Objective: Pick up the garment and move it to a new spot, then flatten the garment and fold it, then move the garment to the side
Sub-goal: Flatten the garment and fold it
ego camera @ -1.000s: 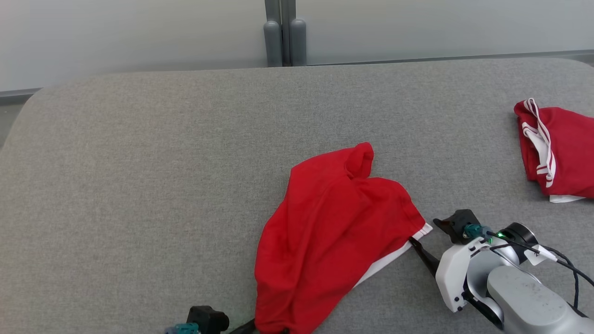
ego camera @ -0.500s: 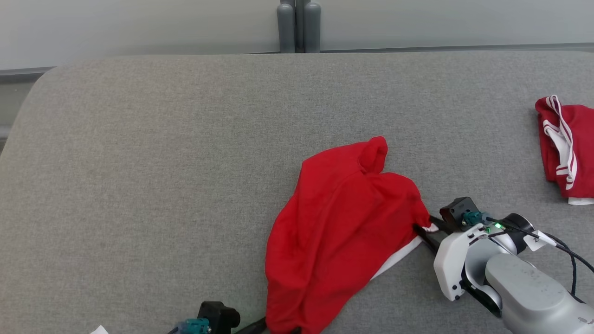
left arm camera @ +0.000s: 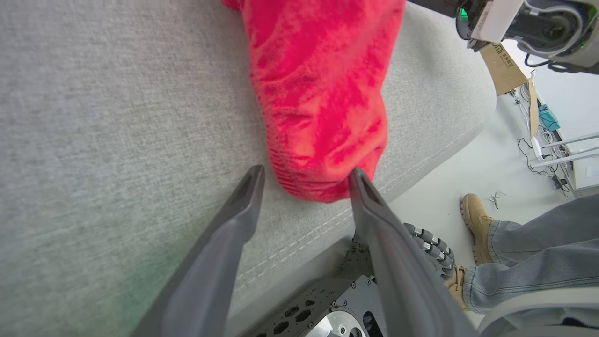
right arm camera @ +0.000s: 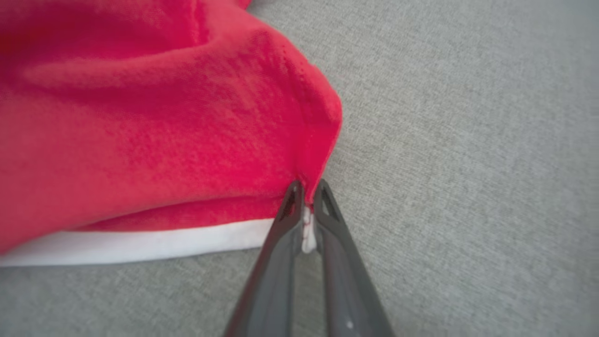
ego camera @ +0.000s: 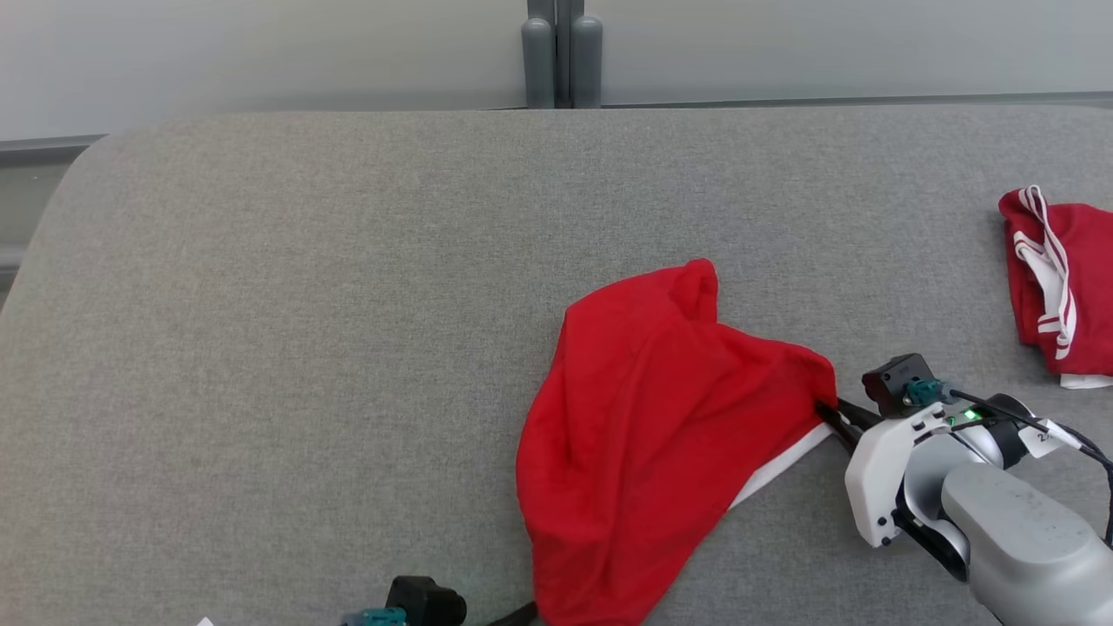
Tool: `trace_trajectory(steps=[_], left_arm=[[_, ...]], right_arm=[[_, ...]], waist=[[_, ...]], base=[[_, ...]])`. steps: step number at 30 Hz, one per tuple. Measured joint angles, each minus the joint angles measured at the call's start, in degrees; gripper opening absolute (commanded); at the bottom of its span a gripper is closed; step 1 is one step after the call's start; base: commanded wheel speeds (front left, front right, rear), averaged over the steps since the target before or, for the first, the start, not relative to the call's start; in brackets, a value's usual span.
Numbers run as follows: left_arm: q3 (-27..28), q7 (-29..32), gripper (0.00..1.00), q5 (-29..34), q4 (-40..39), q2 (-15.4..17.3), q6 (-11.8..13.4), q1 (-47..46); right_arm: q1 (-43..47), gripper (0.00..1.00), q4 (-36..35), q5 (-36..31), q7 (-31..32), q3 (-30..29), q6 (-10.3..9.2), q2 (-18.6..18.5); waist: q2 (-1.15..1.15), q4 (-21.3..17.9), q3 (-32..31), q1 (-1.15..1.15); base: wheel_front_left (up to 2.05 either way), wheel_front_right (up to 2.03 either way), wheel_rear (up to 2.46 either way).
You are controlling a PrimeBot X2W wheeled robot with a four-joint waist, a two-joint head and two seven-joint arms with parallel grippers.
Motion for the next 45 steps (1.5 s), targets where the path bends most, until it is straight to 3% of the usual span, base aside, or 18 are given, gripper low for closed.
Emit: trace_trajectory(steps=[8,11,13,14,15,21,27,29,39,45], left_arm=[[-2.1,-1.7,0.96,-2.0,1.6,-2.1,0.0,-1.1],[-2.7,-2.0,0.88,-2.5,2.2,-2.7,0.0,-1.3],[-3.2,-2.3,0.47,-2.8,2.6,-3.1,0.0,-1.3],[-3.4,-2.4,0.34,-2.9,3.0,-3.2,0.0,-1.3],[-3.6,-2.5,0.0,-3.0,3.3,-3.4,0.0,-1.3],[-2.7,-3.9,0.0,-5.5,3.6,-4.8,0.0,-1.5],[12.4,-4.3,0.0,-4.3,-2.2,-1.3,0.0,-0.7],[14.7,-4.3,0.0,-2.7,-4.8,-0.4,0.0,0.7],[16.6,-4.3,0.0,-2.1,-15.5,3.3,0.0,3.3],[17.6,-3.9,0.0,-1.9,-22.6,5.6,2.0,3.5]], right_arm=[[-0.2,0.0,0.7,0.6,-0.1,1.0,-0.01,-0.2],[-0.2,0.0,0.9,0.9,-0.4,1.5,-0.01,0.0],[-0.1,0.0,1.0,1.1,-0.5,1.9,-0.01,0.1],[-0.1,0.0,1.1,1.2,-0.5,2.0,-0.01,0.2],[-0.1,0.0,1.1,1.4,-0.6,2.0,-0.01,0.2],[-0.1,0.0,0.6,3.8,-2.0,1.1,-0.01,0.3],[-0.1,0.0,-3.2,6.8,-3.5,-1.2,-0.01,-2.3],[-0.1,0.0,-4.5,7.3,-3.5,-1.7,-0.01,-3.5],[0.8,0.0,-14.2,9.3,-2.7,-5.4,-0.01,-7.1],[3.5,0.0,-21.3,10.2,-1.9,-10.6,-0.02,-9.6]], waist=[[0.0,-0.7,-0.8,0.0],[0.0,-1.0,-1.1,0.0],[0.0,-1.2,-1.4,0.0],[0.0,-1.3,-1.5,0.0],[0.0,-1.4,-1.5,0.0],[0.0,-1.5,-2.4,0.0],[0.0,-1.7,-4.3,0.0],[0.0,-1.6,-5.0,0.0],[0.0,-2.2,-9.2,0.0],[0.0,-3.0,-11.0,0.0]], base=[[0.0,0.0,0.0],[0.0,0.0,0.0],[0.0,0.0,0.0],[0.0,0.0,0.0],[0.0,0.0,0.0],[0.0,0.0,0.0],[0.0,0.0,0.0],[0.0,0.0,0.0],[0.0,0.0,0.0],[0.0,0.0,0.0]])
